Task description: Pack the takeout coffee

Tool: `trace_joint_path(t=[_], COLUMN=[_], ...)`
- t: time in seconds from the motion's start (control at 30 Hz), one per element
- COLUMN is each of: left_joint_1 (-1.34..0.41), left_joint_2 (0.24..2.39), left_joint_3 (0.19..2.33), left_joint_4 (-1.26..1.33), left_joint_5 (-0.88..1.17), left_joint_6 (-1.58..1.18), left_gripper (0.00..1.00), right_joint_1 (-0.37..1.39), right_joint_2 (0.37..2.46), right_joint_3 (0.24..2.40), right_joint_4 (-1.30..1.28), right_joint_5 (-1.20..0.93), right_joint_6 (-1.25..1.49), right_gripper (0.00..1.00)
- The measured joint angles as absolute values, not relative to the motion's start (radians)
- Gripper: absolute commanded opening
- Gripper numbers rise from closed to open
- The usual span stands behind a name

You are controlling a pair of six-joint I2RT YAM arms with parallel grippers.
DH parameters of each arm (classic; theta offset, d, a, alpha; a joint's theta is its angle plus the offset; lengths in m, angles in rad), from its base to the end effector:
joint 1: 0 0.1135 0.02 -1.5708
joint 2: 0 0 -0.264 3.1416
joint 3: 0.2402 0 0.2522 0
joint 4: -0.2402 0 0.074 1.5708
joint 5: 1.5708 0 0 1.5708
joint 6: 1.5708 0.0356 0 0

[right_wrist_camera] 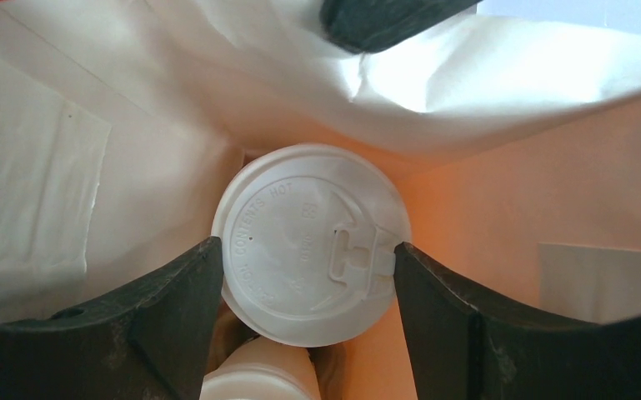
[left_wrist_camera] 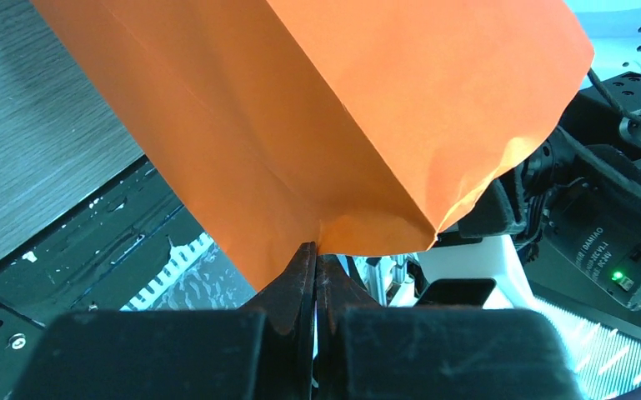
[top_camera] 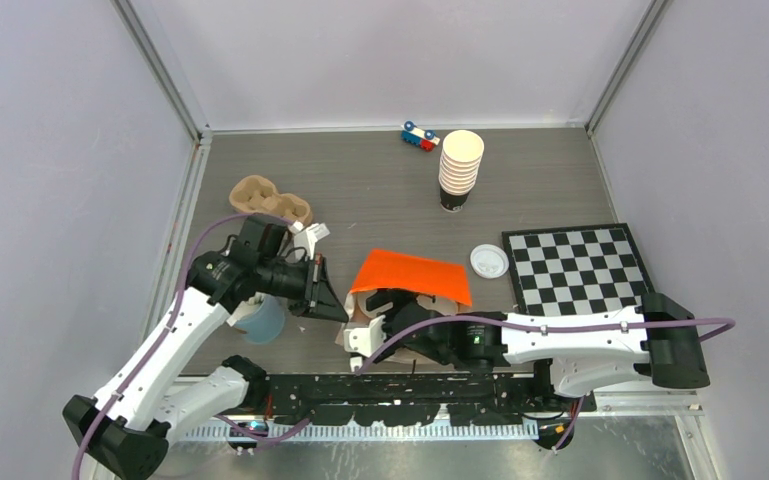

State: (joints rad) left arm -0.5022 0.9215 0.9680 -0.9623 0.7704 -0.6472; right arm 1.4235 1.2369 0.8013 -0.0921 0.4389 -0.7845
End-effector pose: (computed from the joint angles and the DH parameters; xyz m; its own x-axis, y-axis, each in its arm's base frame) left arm 0.1309 -0.1002 0.3162 -0.9870 0.0484 -0.1530 0.1531 0.5691 -0.8079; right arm 0.0550 0.2675 0.2605 0.5422 -0.7029 -0.4603 -0.6478 -0.0008 -0.7618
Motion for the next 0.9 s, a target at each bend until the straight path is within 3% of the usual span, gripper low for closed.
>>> trace_joint_path(t=[0.9], left_joint_1=[-0.502], left_joint_2=[0.945], left_joint_3=[1.015], left_joint_4=[-0.985], left_joint_5=[0.77], left_joint_6=[-0.673], left_gripper=[0.0], right_joint_1=[1.383], right_joint_2=[1.248], right_joint_3=[0.758], right_joint_4=[-0.058], right_joint_5=[0.399], right_joint_6=[-0.86], right_gripper=[0.75])
